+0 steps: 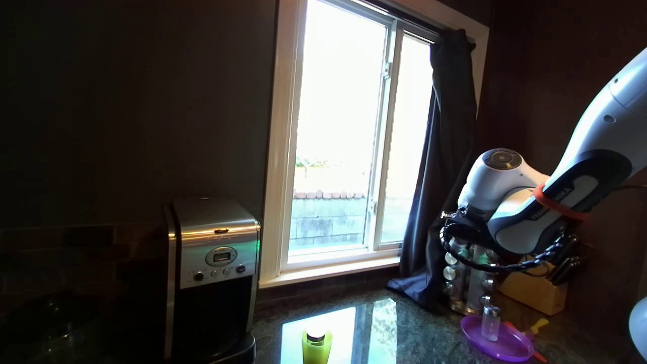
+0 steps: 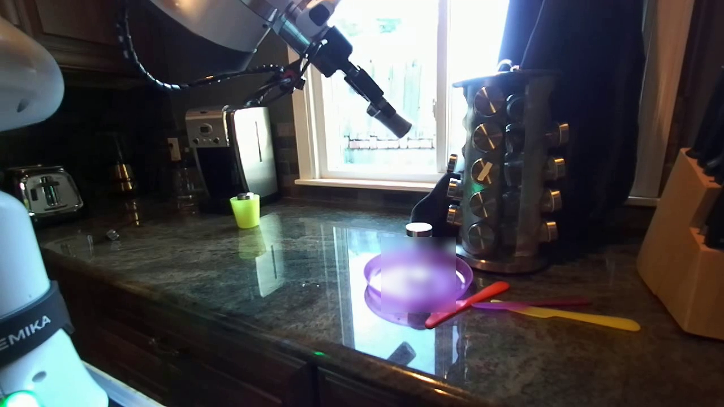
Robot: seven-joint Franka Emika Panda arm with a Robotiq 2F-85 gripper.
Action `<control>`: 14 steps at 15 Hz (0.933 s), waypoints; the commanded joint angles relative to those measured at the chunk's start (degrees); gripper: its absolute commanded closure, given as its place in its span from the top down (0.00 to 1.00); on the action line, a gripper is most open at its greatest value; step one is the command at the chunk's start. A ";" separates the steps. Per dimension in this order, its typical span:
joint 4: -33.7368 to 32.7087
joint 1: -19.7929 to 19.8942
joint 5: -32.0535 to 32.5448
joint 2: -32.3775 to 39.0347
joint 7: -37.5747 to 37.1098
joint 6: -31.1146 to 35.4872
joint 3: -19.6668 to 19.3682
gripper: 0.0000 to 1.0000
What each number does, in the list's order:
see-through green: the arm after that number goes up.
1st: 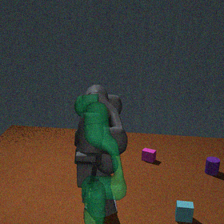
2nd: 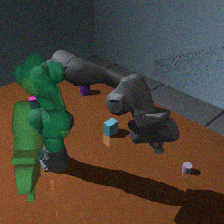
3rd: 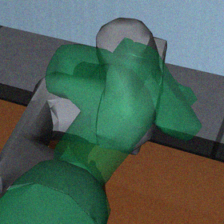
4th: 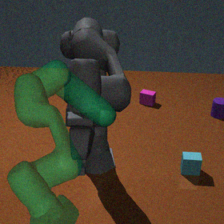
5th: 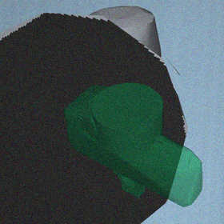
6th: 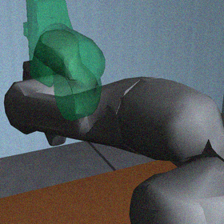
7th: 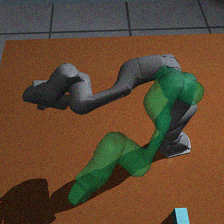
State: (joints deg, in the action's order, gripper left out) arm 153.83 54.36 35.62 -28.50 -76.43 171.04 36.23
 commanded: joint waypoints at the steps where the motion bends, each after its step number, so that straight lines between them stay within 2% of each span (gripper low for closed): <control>1: 0.07 0.10 0.01 -0.27 -0.01 -0.04 0.00 0.24; 5: -0.63 0.59 -0.90 -0.94 -2.82 -1.81 2.49 0.24; 7: -1.82 1.99 -0.85 -1.61 -5.69 -2.65 5.15 0.24; 14: -10.66 12.38 -0.34 -2.40 -21.44 -12.35 18.12 0.24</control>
State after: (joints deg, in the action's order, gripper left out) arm 146.81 61.71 35.24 -30.01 -91.83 162.95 49.28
